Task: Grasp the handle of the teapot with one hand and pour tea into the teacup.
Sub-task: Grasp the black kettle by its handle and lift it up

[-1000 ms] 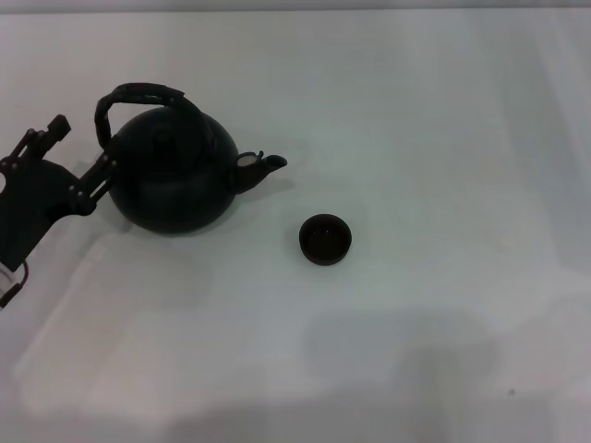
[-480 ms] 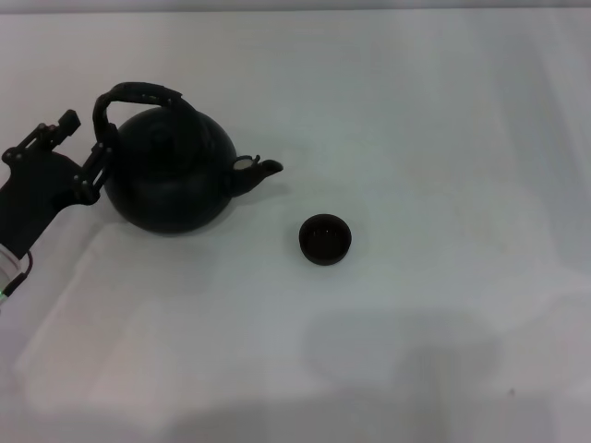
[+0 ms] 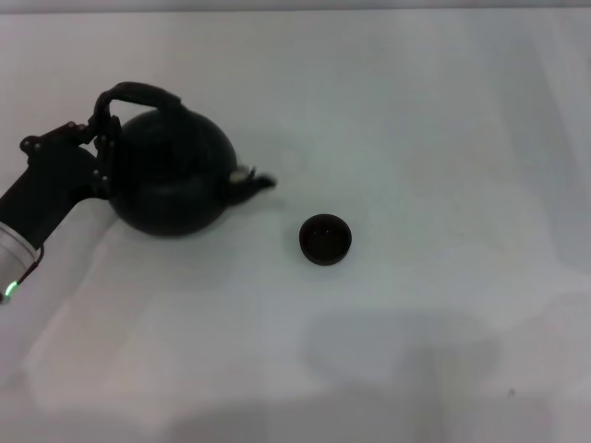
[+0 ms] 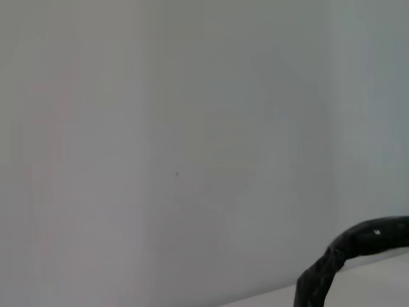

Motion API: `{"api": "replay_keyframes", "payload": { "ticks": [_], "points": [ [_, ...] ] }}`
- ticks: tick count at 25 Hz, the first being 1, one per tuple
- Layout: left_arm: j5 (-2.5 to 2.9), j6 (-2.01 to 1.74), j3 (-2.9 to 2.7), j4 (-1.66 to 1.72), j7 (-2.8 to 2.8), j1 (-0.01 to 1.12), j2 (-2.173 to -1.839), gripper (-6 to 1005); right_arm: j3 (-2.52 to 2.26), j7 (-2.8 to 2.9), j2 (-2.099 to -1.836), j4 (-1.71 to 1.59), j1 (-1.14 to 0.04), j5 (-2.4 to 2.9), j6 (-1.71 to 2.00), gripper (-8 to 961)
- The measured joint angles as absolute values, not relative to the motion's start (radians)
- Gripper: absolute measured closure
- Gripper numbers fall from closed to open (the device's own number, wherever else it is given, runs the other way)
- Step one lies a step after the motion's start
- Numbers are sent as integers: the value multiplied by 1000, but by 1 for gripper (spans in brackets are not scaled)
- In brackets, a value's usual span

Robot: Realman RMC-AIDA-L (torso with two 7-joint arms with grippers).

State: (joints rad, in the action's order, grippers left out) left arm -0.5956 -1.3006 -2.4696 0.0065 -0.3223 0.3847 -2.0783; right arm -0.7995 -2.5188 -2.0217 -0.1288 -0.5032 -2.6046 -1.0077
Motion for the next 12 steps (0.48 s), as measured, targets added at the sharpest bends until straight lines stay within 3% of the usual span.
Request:
{"api": "replay_keyframes", "payload": {
  "ticks": [9, 12],
  "points": [
    [-599, -1300, -2466, 16, -322, 395, -2076, 899, -802, -2519, -2022, -128, -502, -2604, -1008, 118],
    [-601, -1322, -2463, 31, -322, 397, -2072, 898, -802, -2519, -2022, -127, -499, -2603, -1008, 118]
  ]
}}
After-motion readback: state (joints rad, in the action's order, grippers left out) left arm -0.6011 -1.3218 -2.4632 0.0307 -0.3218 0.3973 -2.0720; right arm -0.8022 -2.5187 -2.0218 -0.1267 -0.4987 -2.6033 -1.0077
